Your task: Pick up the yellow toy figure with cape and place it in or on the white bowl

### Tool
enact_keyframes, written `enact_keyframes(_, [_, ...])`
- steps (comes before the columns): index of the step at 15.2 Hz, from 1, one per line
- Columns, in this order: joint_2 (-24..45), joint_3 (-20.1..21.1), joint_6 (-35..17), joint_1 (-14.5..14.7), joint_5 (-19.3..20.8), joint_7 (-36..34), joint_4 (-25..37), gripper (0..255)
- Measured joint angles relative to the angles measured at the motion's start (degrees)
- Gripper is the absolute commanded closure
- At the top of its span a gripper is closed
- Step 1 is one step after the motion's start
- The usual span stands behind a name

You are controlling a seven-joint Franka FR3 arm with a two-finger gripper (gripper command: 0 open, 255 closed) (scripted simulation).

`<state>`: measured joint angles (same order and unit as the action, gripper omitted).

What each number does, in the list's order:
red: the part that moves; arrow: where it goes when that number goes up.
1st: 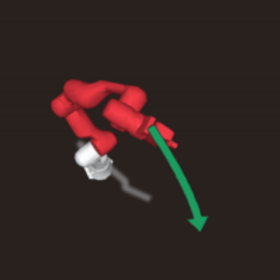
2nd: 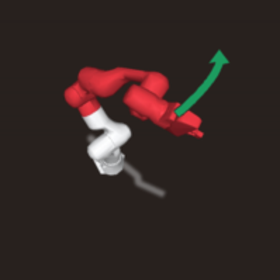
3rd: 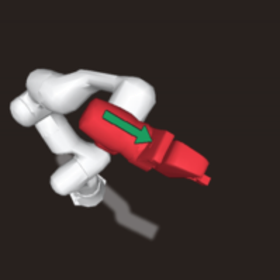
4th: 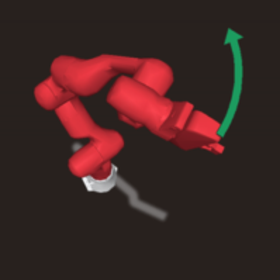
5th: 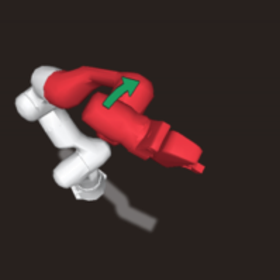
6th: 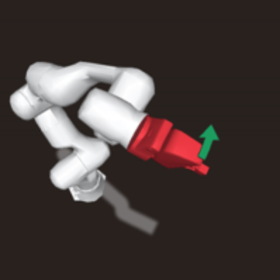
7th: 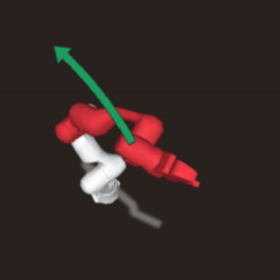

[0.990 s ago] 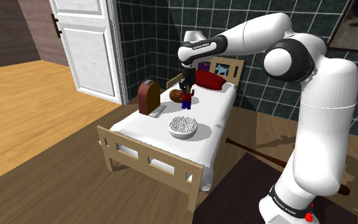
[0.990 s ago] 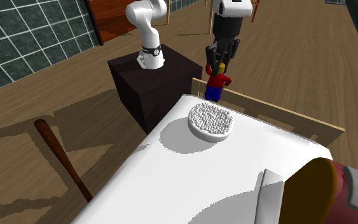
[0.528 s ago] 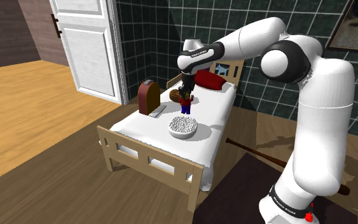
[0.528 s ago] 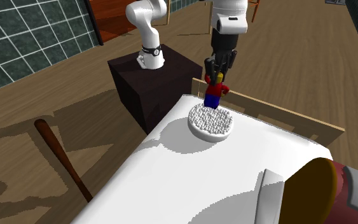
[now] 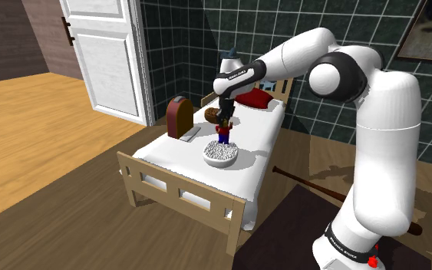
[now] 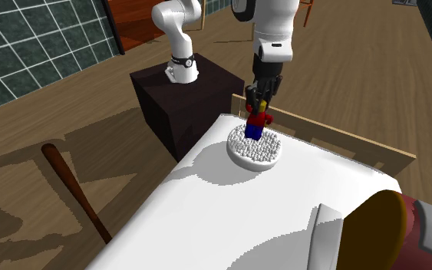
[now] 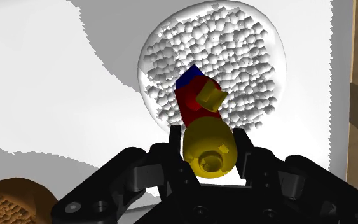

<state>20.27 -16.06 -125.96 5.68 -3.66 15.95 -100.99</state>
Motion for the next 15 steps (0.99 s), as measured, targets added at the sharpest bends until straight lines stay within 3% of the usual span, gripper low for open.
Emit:
enact_keyframes(9, [1.18,0.18,-2.62,-0.15,-0.42,0.24,-1.47,255])
enact_keyframes(10, [1.18,0.18,-2.63,-0.15,-0.42,0.24,-1.47,0])
enact_keyframes(15, [1.17,0.18,-2.64,-0.15,-0.42,0.24,-1.47,0])
